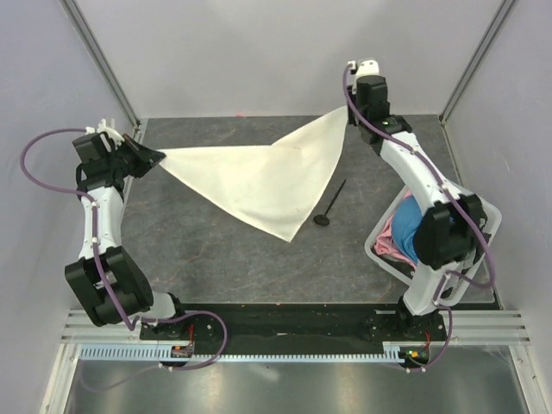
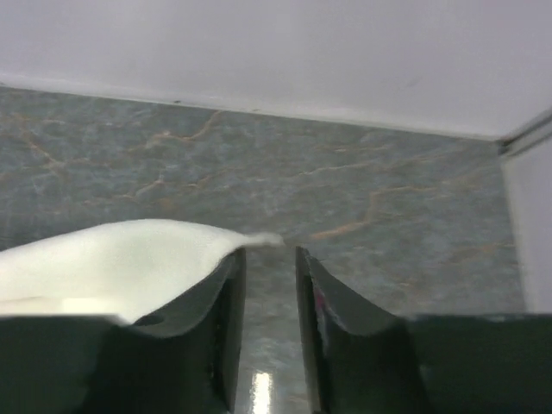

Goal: Fold the napkin, place the utensils inside, and roll it up
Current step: Flatten the napkin out

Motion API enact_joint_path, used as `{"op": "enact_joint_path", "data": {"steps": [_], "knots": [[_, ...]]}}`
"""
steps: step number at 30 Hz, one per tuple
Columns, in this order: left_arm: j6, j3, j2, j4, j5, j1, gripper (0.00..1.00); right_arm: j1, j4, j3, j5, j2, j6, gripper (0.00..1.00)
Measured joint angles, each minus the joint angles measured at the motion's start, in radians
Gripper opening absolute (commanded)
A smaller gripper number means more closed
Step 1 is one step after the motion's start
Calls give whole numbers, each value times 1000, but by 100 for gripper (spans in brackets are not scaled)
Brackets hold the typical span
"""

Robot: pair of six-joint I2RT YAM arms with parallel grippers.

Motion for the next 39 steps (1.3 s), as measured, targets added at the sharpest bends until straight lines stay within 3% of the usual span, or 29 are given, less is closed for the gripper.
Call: {"op": "enact_joint_path", "data": {"steps": [2,4,10,15,22,39], "knots": [[0,-42,13,-1,0,-1,2,0,-19,57,-35,91,7,73],[3,-85,13,-3,1,-4,2,7,-47,66,-68,143,11,75],[10,-131,22,-6,4,-37,2,83,-88,-198,-124,25,92,72],[12,-131,26,-5,6,-48,2,296,-104,-413,-212,-113,215,65],[23,-131,26,-7,0,-50,2,538,-101,-484,-282,-53,362,62],[59,-130,14,-48,-56,-99,2,588,-105,-486,-285,115,453,60]]}}
